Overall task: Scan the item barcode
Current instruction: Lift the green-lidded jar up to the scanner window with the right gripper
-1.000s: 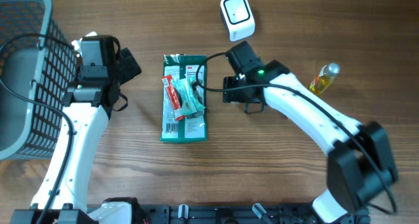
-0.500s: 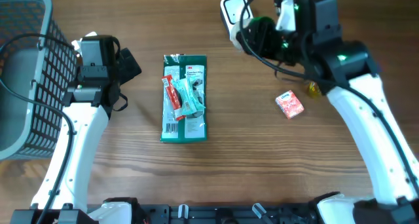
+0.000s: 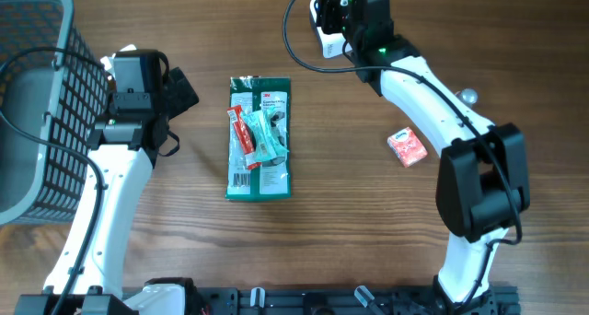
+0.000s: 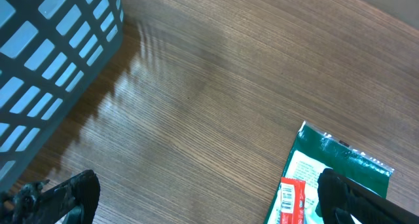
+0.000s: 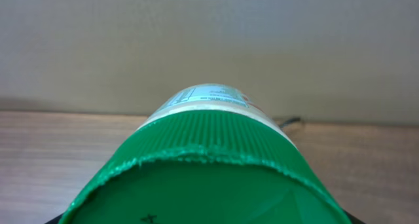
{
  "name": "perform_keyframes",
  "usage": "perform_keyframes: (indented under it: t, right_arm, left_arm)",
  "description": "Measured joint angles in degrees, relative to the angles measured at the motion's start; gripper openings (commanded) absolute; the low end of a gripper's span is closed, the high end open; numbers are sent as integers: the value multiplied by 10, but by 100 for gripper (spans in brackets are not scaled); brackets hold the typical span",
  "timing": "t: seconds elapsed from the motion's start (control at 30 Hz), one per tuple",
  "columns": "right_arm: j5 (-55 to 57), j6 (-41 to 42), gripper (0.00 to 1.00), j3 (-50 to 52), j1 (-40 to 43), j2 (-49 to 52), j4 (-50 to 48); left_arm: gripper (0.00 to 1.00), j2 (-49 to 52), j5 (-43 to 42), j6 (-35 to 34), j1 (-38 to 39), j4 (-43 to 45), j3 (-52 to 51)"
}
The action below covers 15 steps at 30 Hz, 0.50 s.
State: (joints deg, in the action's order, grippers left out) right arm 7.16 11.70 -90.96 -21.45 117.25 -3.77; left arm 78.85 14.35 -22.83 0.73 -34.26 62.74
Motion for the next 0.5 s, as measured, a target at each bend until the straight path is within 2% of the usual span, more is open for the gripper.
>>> perform_keyframes:
  t: [0.07, 0.1, 0.27, 0.5]
  right_arm:
    - [8, -22, 10, 0, 0, 19, -36]
    - [10, -32, 6, 0, 0, 30, -54]
    - [35, -45, 10, 0, 0, 66, -99]
    - [47, -45, 5, 0, 0, 108, -141]
  left_arm:
    - [100, 0, 0, 0, 0, 0, 0]
    - [100, 0, 0, 0, 0, 0, 0]
    - [100, 0, 0, 0, 0, 0, 0]
    - [100, 0, 0, 0, 0, 0, 0]
